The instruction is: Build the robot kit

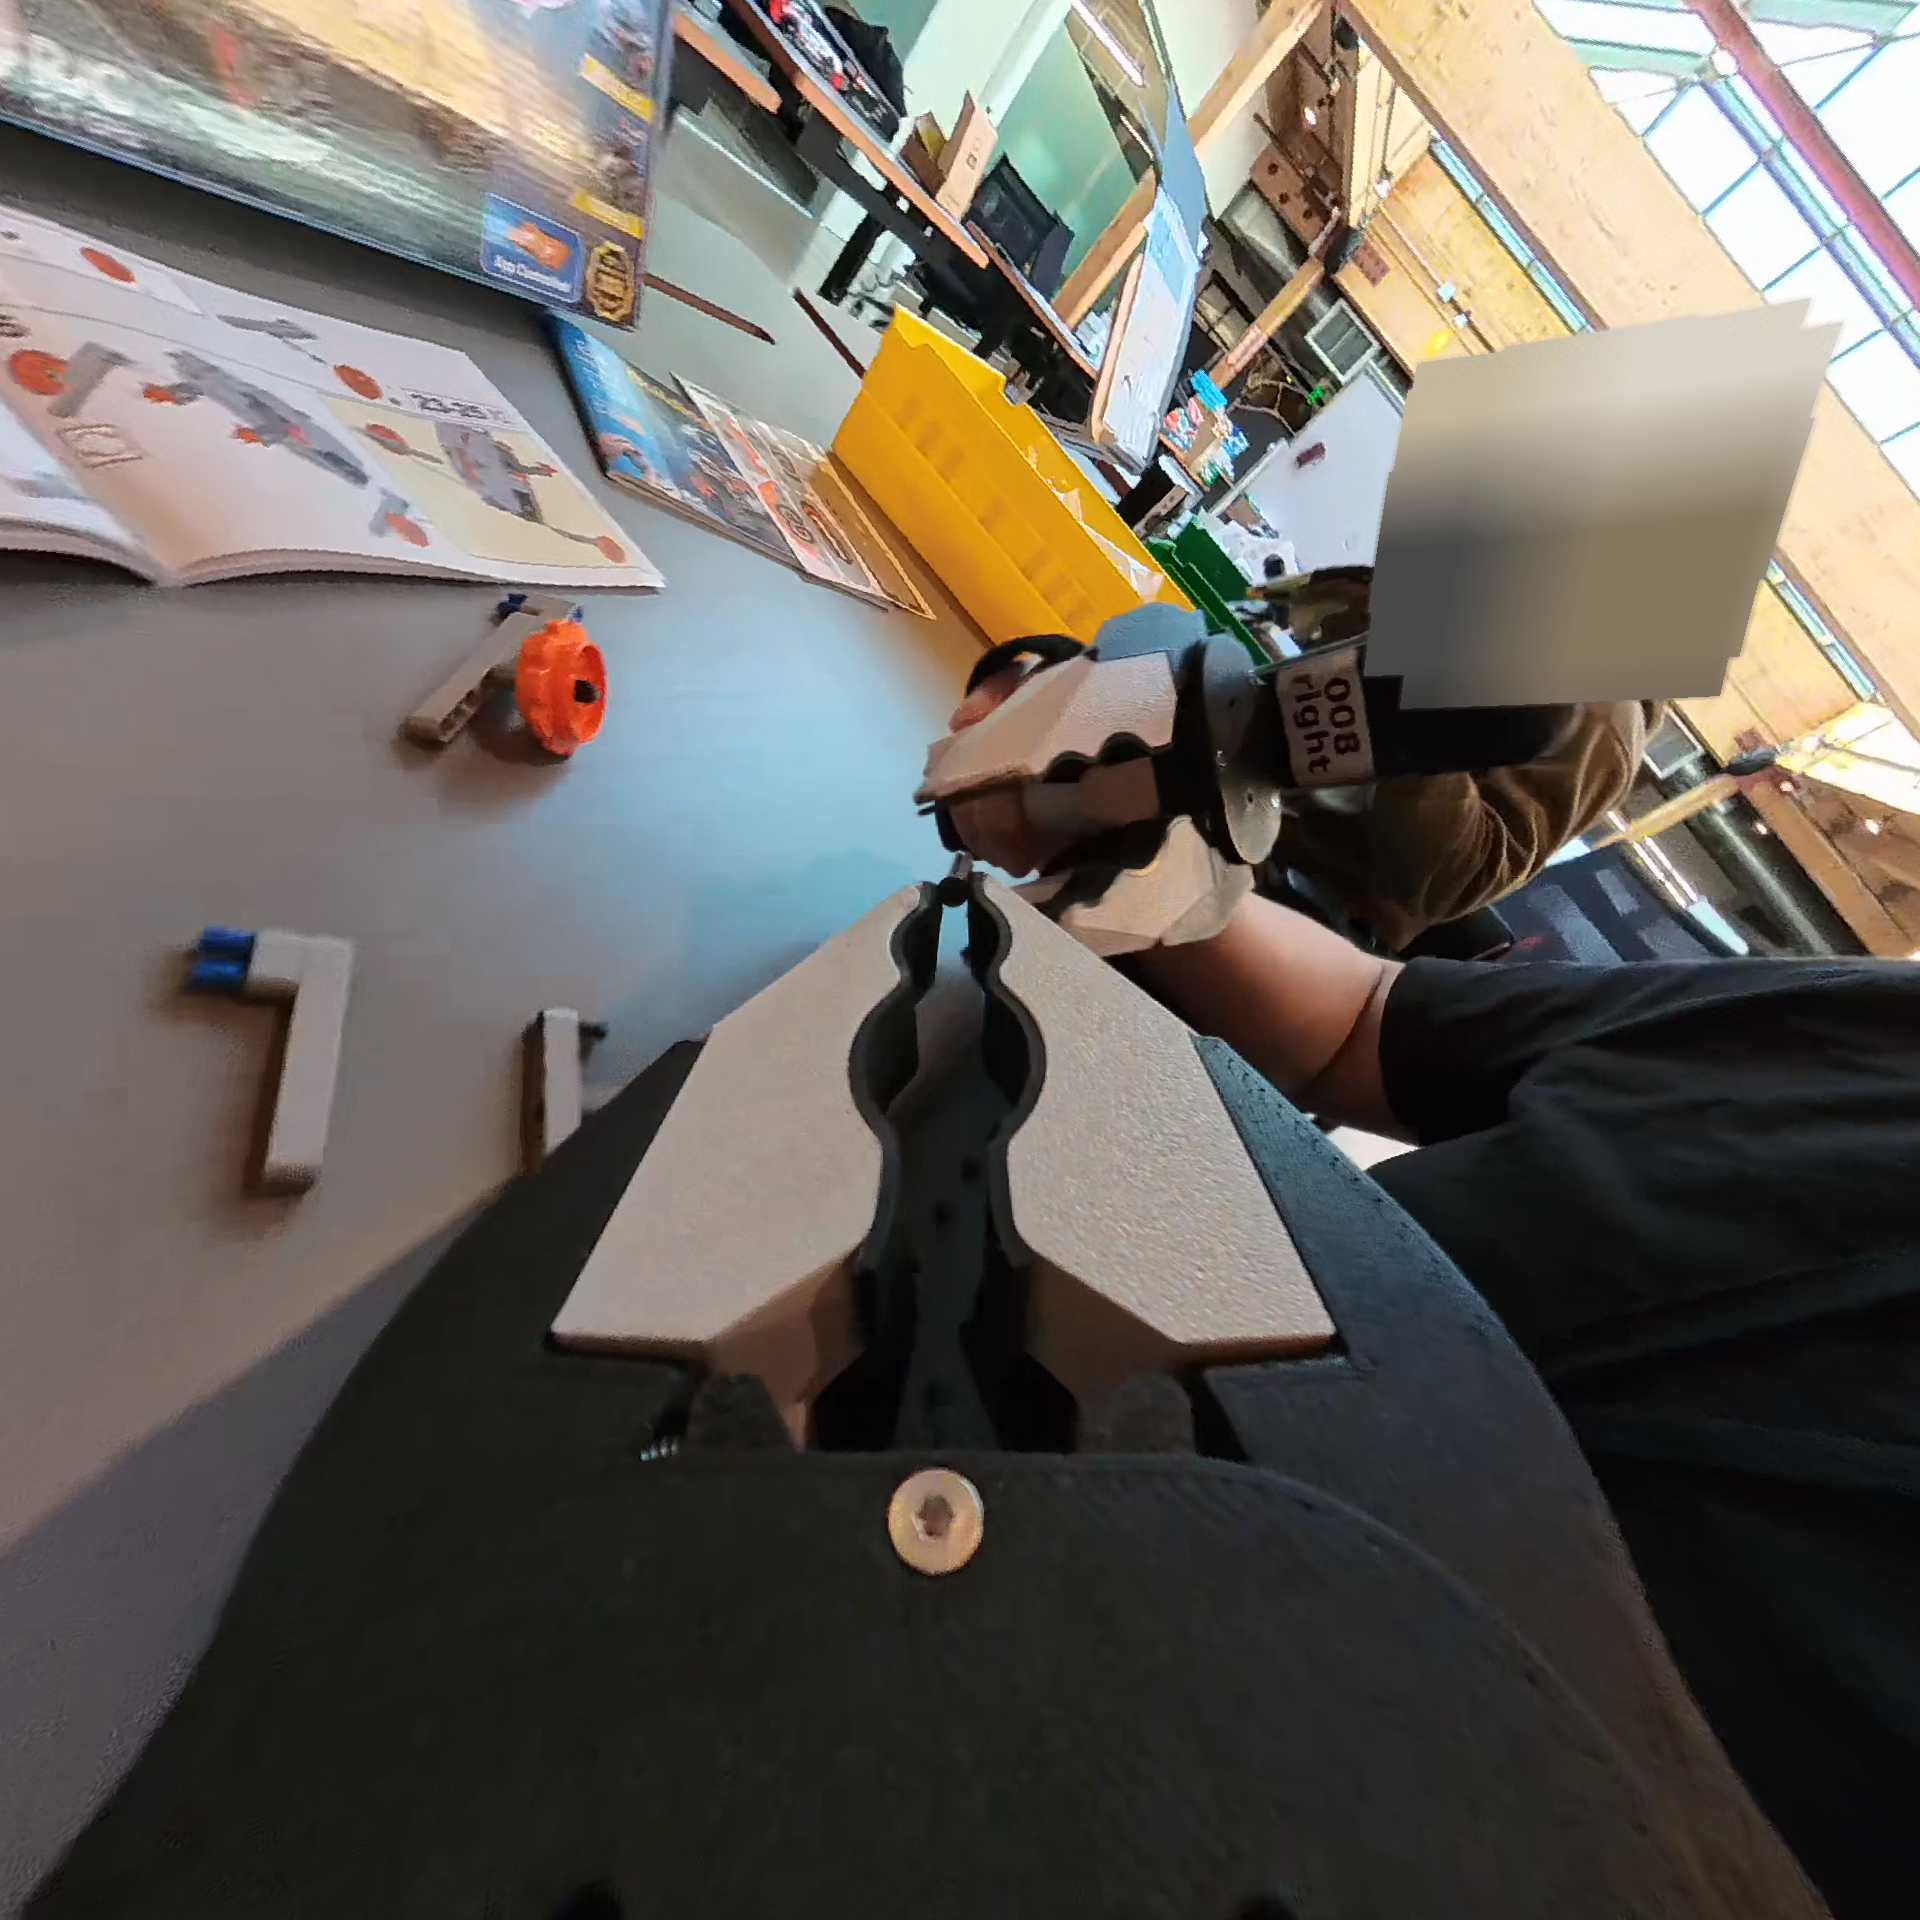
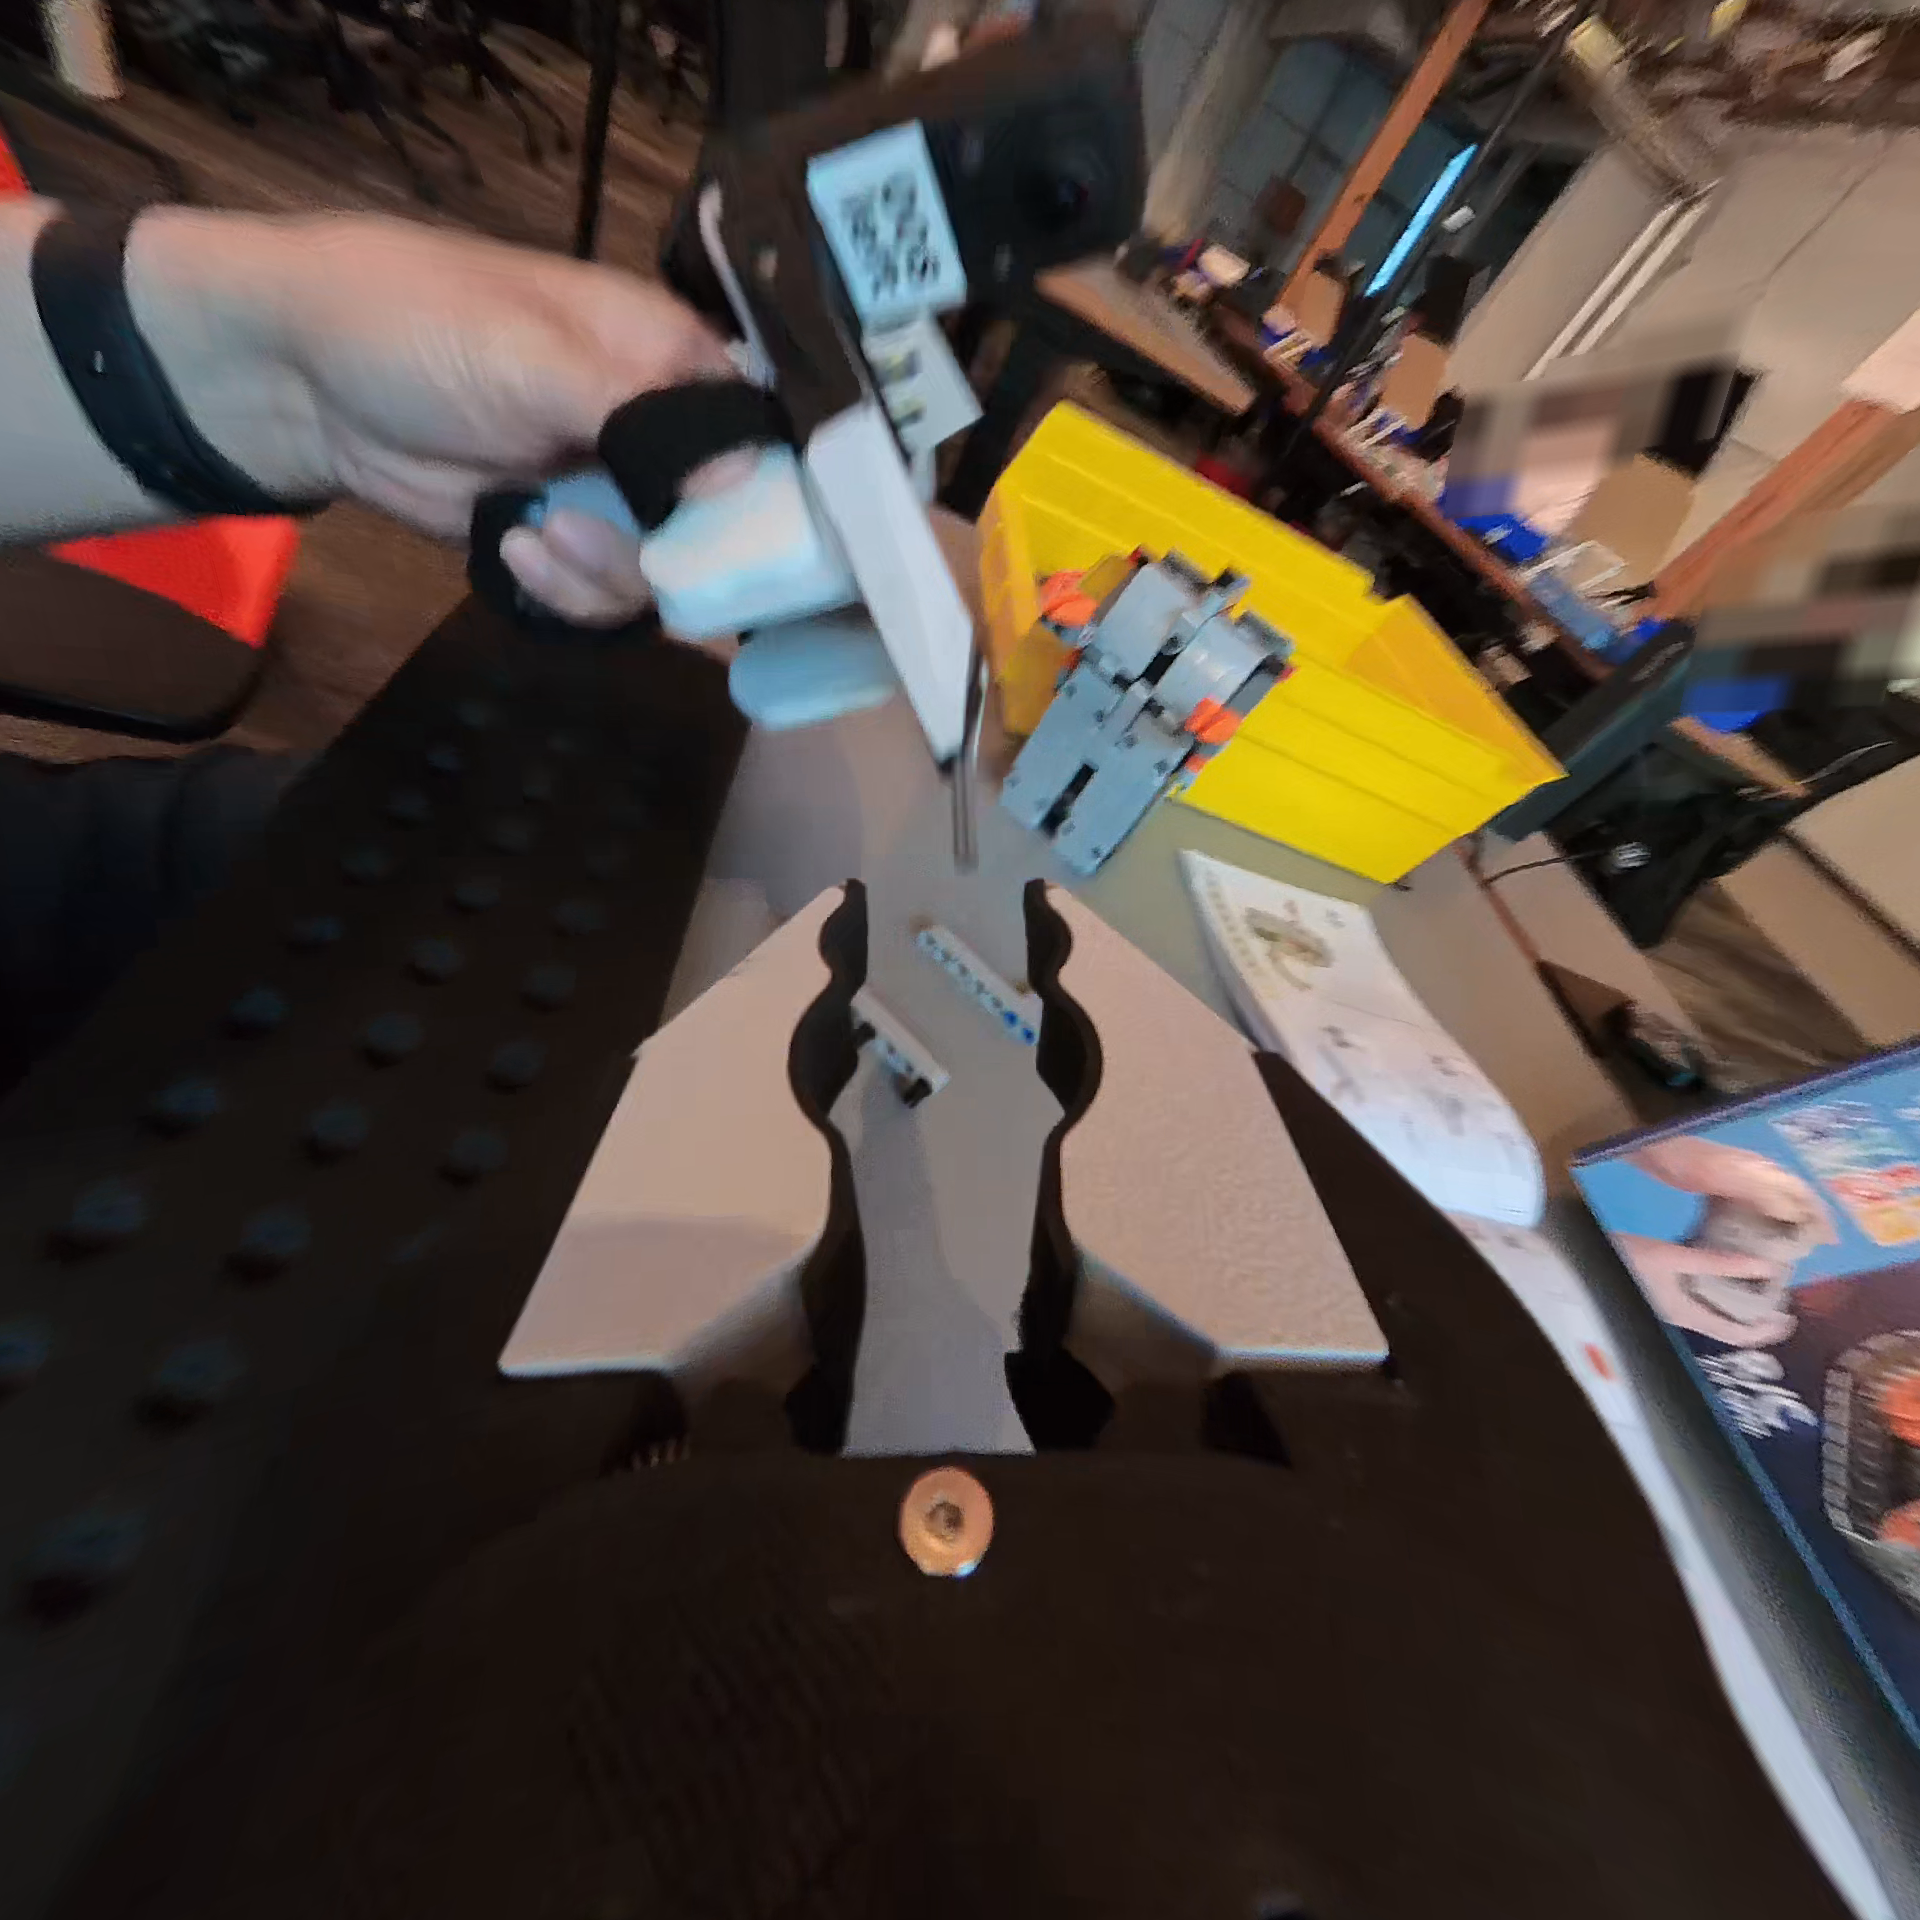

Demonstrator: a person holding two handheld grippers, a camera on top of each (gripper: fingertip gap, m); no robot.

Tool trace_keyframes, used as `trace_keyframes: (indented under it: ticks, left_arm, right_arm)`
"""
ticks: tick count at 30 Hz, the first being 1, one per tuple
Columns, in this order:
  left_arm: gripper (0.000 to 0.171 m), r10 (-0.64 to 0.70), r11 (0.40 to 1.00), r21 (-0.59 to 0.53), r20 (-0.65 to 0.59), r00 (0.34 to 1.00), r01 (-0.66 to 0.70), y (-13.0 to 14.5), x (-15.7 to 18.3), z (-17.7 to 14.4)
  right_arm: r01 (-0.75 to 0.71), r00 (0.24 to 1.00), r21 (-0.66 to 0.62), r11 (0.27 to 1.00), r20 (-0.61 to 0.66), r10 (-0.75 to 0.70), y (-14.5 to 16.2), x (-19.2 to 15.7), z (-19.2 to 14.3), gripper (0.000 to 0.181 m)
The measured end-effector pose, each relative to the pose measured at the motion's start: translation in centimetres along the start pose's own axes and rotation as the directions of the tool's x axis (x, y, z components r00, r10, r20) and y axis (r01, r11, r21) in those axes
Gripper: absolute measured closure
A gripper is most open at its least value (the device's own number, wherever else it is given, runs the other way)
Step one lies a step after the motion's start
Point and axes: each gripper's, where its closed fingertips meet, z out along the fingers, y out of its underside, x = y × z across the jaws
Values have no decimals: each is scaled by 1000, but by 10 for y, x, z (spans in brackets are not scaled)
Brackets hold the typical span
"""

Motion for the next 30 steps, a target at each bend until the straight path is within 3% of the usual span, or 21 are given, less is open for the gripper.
trace_keyframes:
  ticks: [4,7,10,15,20,23,26,30]
  left_arm:
    - [168,-56,996,69,80,995,50,-3,-12,-47]
    - [168,-65,993,108,139,988,50,-4,-17,-74]
    - [168,-75,991,125,162,984,55,-2,-17,-90]
    - [168,-90,991,114,170,981,72,5,-16,-100]
    - [168,-111,991,93,140,984,98,10,-22,-93]
    - [168,-149,987,84,114,982,140,12,-28,-86]
    - [168,-164,984,81,65,984,159,10,-23,-78]
    - [168,-170,985,41,41,985,169,19,-19,-67]
  right_arm:
    - [71,989,-158,985,139,-49,39,2,33,156]
    - [102,963,-223,970,265,-41,48,1,58,157]
    - [148,926,-339,929,377,-10,65,-2,74,156]
    - [200,906,-410,890,423,-8,78,1,87,156]
    - [61,901,-452,890,410,146,83,0,93,158]
    - [74,897,-448,891,421,137,80,-2,86,181]
    - [187,949,-353,917,307,-75,68,11,72,181]
    - [319,947,-265,910,110,-300,50,25,28,181]
